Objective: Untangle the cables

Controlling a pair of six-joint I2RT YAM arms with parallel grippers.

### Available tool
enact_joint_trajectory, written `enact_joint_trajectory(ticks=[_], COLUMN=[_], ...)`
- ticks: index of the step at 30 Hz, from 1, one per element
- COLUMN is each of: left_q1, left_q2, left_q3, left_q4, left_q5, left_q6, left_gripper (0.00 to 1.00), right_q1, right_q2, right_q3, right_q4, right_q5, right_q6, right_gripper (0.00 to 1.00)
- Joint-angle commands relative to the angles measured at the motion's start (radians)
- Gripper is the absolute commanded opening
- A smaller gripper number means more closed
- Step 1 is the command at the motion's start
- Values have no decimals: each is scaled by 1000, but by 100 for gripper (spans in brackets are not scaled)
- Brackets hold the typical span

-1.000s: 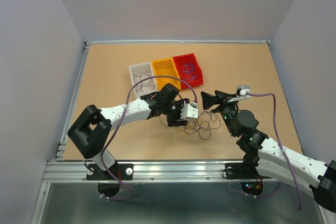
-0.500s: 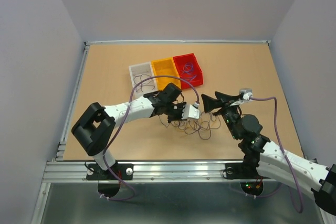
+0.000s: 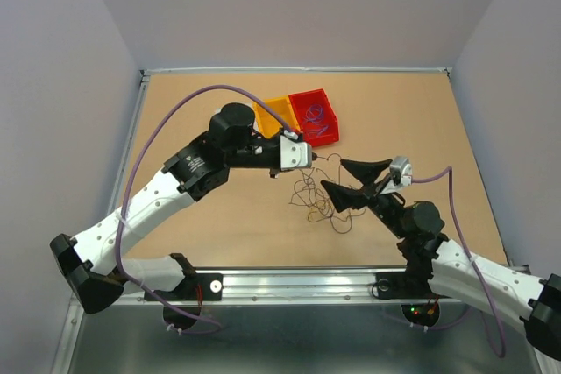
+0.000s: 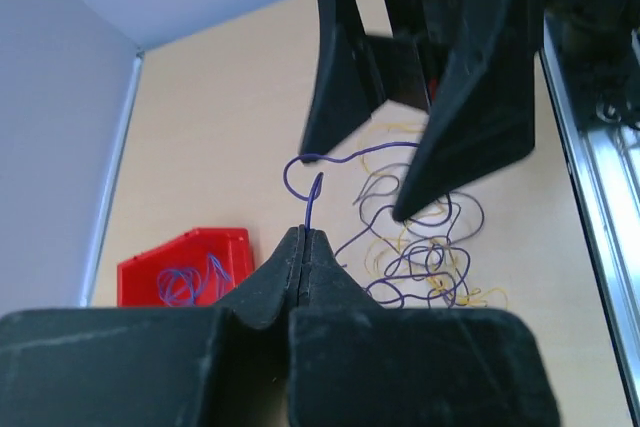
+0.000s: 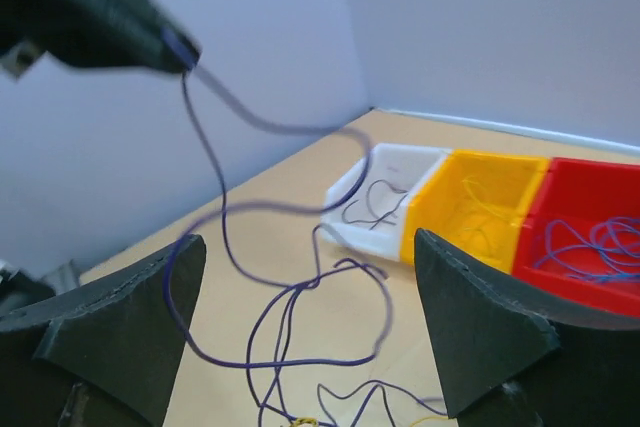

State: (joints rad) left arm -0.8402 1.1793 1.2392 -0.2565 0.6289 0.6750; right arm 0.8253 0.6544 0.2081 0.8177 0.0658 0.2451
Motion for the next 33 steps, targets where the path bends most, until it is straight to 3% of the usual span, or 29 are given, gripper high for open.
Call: enact_joint_trajectory(ticks=[1, 7, 13, 18, 19, 21, 22, 23, 25, 26, 27, 28, 29, 30, 31, 33], left_q1=[1, 1, -2, -7, -7, -7, -8, -7, -7, -7, -5, 0, 9, 42, 70, 142], left_q2=[37, 51, 74, 123, 125, 125, 123, 125, 135, 146, 179, 201, 250, 278, 307, 371], left_q3=[74, 104, 175, 290, 327, 359, 391, 410, 503, 552, 677, 751, 831, 997, 1084, 1225], left_q4=[-65, -53, -50, -66, -66, -58, -40, -26, 0, 3, -4, -4, -6, -4, 2, 3], left_q5=[49, 54, 103, 132, 134, 124, 86, 46, -48, -174, -325, -327, -488, -564, -725, -790], left_q6=[-66, -97, -147, -207, -228, -248, -276, -297, -327, -340, -353, -356, -373, -391, -414, -474], left_gripper=[0, 0, 0, 0, 0, 0, 0, 0, 0, 0, 0, 0, 0, 0, 0, 0], right_q1=[1, 3, 3, 3, 3, 3, 3, 3, 3, 3, 3, 3, 3, 2, 3, 2], right_q2=[60, 175, 313, 382, 392, 413, 442, 458, 502, 563, 594, 626, 683, 701, 715, 696], right_q3=[27, 73, 154, 260, 275, 301, 315, 313, 297, 259, 237, 216, 161, 128, 88, 13], right_q4=[112, 123, 155, 153, 153, 153, 153, 153, 155, 164, 166, 166, 150, 140, 133, 103], right_q5=[-262, -368, -377, -260, -229, -202, -225, -241, -262, -253, -206, -170, -81, -30, 12, 93], right_q6=[-73, -76, -86, -112, -113, -122, -104, -104, -61, -29, 46, 93, 150, 246, 291, 373], right_gripper=[90, 91, 91, 87, 84, 55, 35, 28, 25, 30, 34, 34, 33, 33, 27, 23])
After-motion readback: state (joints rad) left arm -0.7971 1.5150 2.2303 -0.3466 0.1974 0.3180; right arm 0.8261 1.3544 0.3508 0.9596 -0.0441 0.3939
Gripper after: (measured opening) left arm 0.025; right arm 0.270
